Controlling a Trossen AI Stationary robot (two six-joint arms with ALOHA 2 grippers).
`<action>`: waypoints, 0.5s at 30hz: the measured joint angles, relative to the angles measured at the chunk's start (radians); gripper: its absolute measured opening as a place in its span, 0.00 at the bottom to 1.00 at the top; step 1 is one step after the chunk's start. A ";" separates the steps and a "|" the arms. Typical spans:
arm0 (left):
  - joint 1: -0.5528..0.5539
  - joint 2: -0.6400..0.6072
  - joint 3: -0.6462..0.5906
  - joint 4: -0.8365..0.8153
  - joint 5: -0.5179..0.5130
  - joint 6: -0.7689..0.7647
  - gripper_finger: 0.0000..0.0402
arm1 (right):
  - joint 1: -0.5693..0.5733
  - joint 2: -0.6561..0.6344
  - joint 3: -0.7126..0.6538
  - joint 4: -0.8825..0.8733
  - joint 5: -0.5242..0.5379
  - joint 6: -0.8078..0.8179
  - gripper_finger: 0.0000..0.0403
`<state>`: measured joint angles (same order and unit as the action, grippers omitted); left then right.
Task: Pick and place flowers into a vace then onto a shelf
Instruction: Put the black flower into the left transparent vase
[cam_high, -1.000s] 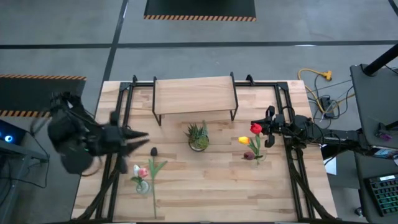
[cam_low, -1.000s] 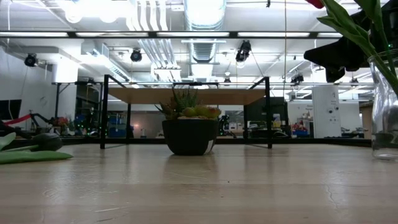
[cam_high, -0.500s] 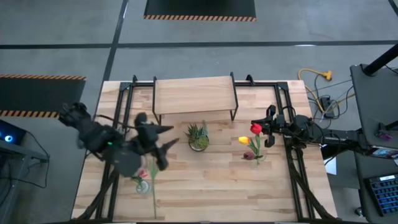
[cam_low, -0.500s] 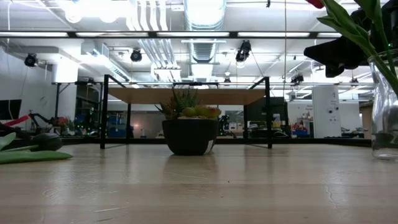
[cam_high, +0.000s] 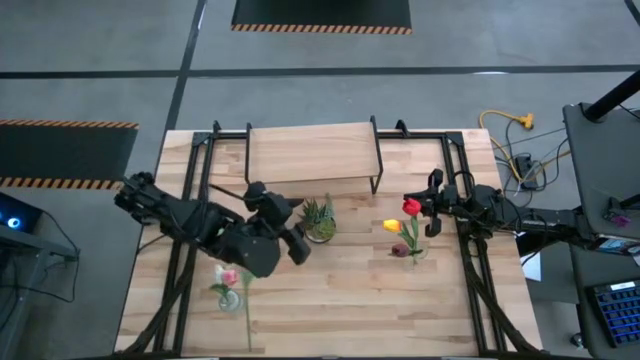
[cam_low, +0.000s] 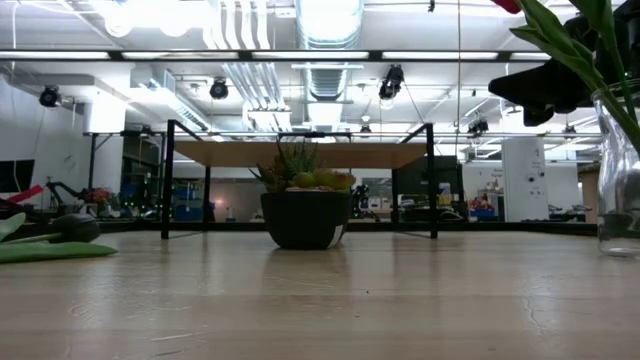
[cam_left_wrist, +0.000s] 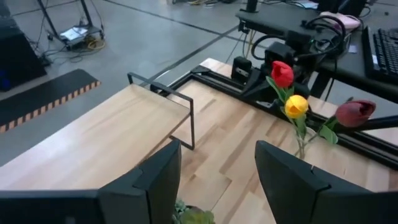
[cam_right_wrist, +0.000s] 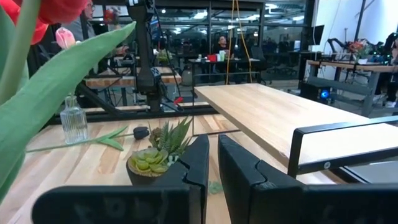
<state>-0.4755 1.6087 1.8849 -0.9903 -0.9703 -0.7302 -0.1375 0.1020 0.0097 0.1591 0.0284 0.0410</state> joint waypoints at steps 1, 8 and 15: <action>0.001 0.003 -0.005 0.002 -0.001 -0.009 0.47 | 0.000 0.000 0.000 -0.004 0.000 0.000 0.07; 0.002 0.026 -0.028 -0.001 0.003 -0.058 0.47 | 0.000 -0.002 0.000 -0.036 -0.034 -0.021 0.07; 0.006 0.027 -0.027 -0.001 0.010 -0.121 0.47 | 0.000 -0.001 0.000 -0.021 -0.168 -0.034 0.07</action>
<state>-0.4690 1.6356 1.8578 -0.9918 -0.9598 -0.8507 -0.1375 0.1009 0.0093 0.1378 -0.1400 0.0067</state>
